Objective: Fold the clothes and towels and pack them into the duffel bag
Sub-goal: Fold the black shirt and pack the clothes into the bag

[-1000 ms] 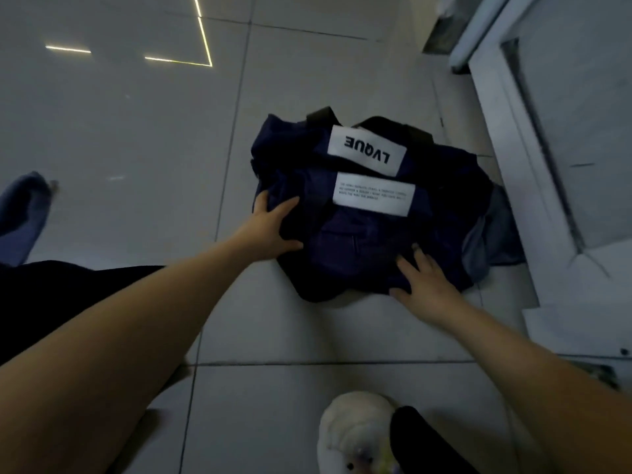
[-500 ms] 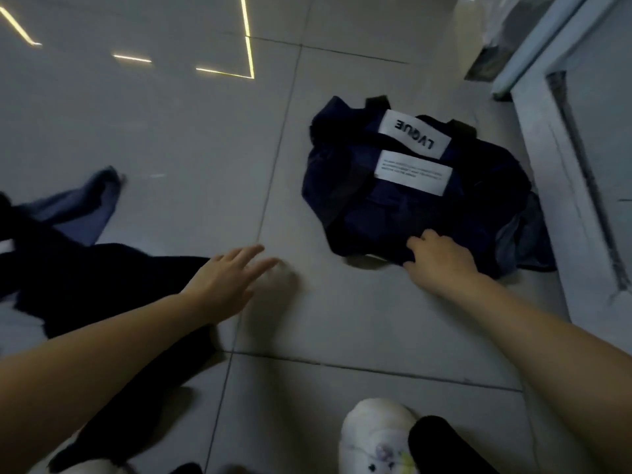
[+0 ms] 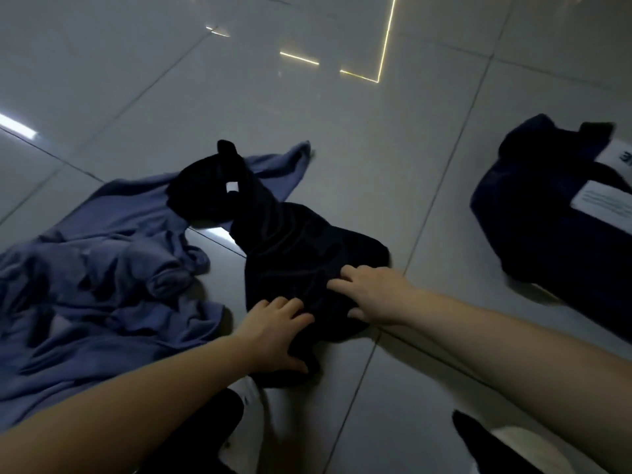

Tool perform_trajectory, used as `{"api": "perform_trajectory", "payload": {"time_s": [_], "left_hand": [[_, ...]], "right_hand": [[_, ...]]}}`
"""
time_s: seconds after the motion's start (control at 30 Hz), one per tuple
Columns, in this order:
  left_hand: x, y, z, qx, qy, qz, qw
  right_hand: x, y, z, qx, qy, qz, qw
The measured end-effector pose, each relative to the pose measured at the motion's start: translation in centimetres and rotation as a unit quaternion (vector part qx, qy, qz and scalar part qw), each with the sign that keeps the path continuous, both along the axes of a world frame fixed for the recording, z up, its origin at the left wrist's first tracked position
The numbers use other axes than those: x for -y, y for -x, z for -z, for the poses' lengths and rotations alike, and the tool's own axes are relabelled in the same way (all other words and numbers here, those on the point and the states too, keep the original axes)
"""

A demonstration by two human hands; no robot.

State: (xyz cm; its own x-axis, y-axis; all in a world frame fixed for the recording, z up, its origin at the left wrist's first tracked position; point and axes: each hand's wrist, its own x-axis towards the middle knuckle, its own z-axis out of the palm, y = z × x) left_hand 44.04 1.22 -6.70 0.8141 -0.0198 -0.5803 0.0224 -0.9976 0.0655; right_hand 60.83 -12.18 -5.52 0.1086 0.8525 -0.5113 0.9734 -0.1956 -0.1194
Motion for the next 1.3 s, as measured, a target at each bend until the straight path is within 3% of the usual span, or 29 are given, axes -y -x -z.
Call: {"api": "perform_trajectory", "payload": {"time_s": [0.17,0.33,0.53,0.63,0.73,0.8,0.9,0.97,1.07,1.3], "left_hand": [[-0.7,-0.2,0.5,0.041,0.029,0.035,0.998],[-2.6,-0.6,-0.5,0.044,0.163,-0.101,0.980],[1.1,1.1,-0.9,-0.034,0.254,-0.033,0.966],[1.5,0.9,-0.9,-0.022,0.232,-0.024,0.972],[-0.1,-0.2,-0.3,0.067,0.189,-0.124,0.972],[-1.9,-1.4,0.9,0.134,0.162,-0.287,0.935],[-3.7,-2.9,2.1,0.149,0.156,-0.561,0.799],[-3.4,-3.5,2.7,0.110,0.183,-0.611,0.762],[-0.5,-3.8,3.0,0.074,0.220,-0.609,0.758],[3.0,-4.0,1.4,0.128,0.250,-0.548,0.788]], "right_hand": [[-1.5,1.6,2.3,0.017,0.013,0.000,1.000],[-1.1,0.1,2.8,-0.014,0.012,0.018,1.000],[1.9,-0.2,1.3,-0.026,0.132,-0.002,0.991],[5.0,0.4,0.9,-0.018,0.223,-0.033,0.974],[8.1,0.7,0.9,0.008,0.308,-0.042,0.951],[9.0,0.3,0.3,0.003,0.344,-0.011,0.939],[8.1,-0.4,-0.6,-0.019,0.281,0.056,0.958],[6.5,-0.6,-0.8,-0.011,0.182,0.081,0.980],[3.8,-0.3,-0.7,-0.031,0.095,0.093,0.991],[3.7,-0.8,-2.1,-0.088,0.057,0.120,0.987]]}}
